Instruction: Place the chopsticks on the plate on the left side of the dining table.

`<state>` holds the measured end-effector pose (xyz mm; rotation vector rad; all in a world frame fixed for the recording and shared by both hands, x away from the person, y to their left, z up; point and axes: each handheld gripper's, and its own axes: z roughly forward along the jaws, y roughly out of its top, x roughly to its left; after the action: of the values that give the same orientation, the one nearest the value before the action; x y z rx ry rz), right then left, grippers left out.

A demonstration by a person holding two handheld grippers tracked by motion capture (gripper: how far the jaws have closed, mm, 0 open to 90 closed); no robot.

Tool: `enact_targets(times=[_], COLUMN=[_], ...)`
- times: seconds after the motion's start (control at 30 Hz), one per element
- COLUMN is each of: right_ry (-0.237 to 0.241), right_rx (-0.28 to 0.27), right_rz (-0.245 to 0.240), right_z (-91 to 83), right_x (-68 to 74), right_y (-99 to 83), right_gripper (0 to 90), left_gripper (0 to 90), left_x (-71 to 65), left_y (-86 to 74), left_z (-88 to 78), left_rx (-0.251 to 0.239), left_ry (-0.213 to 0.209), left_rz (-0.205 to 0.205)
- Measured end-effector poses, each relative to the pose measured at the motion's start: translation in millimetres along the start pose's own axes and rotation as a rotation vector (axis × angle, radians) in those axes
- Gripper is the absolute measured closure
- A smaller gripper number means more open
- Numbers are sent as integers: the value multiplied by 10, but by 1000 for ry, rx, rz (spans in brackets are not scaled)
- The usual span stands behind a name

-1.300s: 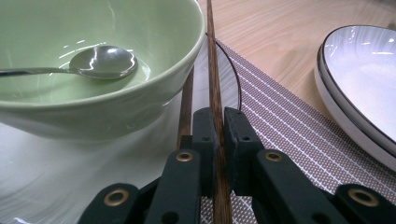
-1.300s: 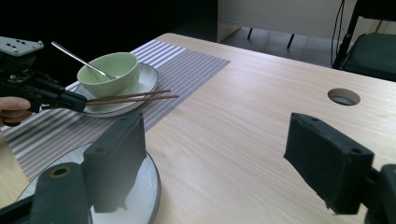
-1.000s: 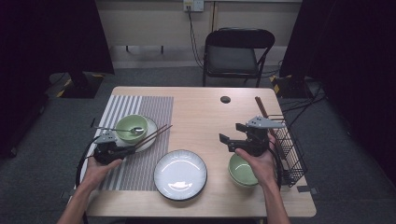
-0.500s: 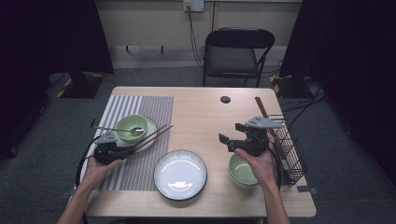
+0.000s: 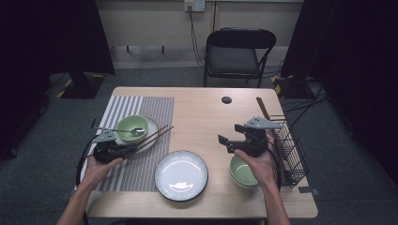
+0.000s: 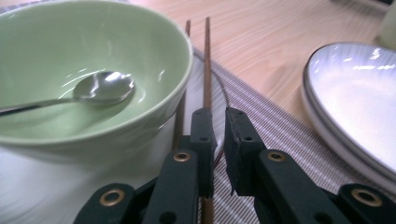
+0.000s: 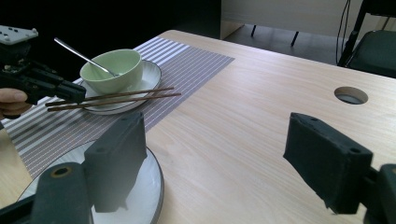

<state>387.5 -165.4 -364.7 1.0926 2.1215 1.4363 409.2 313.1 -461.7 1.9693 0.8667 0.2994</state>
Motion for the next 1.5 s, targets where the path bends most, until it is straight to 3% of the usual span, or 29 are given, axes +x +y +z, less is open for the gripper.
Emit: enact_targets(times=[0.27, 0.37, 0.6, 0.87, 1.03, 1.23, 1.5], right_ry=[25, 42, 55, 84, 115, 101, 93], right_rx=[22, 19, 33, 49, 87, 139, 161], right_rz=[-25, -25, -17, -14, -18, -13, -4], right_z=[192, 264, 420, 645, 862, 1072, 1313], right_x=[118, 156, 197, 273, 344, 355, 346], right_y=[29, 38, 12, 9, -22, -46, -62], right_gripper=[216, 220, 233, 255, 279, 289, 296], left_gripper=[843, 842, 840, 841, 835, 822, 793], left_x=[-62, -51, 20, 42, 53, 55, 117], left_y=[27, 20, -34, -61, -73, -77, -83], left_z=[132, 137, 79, 38, 20, -6, -167], left_rx=[34, 46, 41, 41, 42, 29, -20], left_ry=[-30, -11, 4, 21, 21, 12, 6], left_rz=[12, 15, -22, -22, -25, -36, -67])
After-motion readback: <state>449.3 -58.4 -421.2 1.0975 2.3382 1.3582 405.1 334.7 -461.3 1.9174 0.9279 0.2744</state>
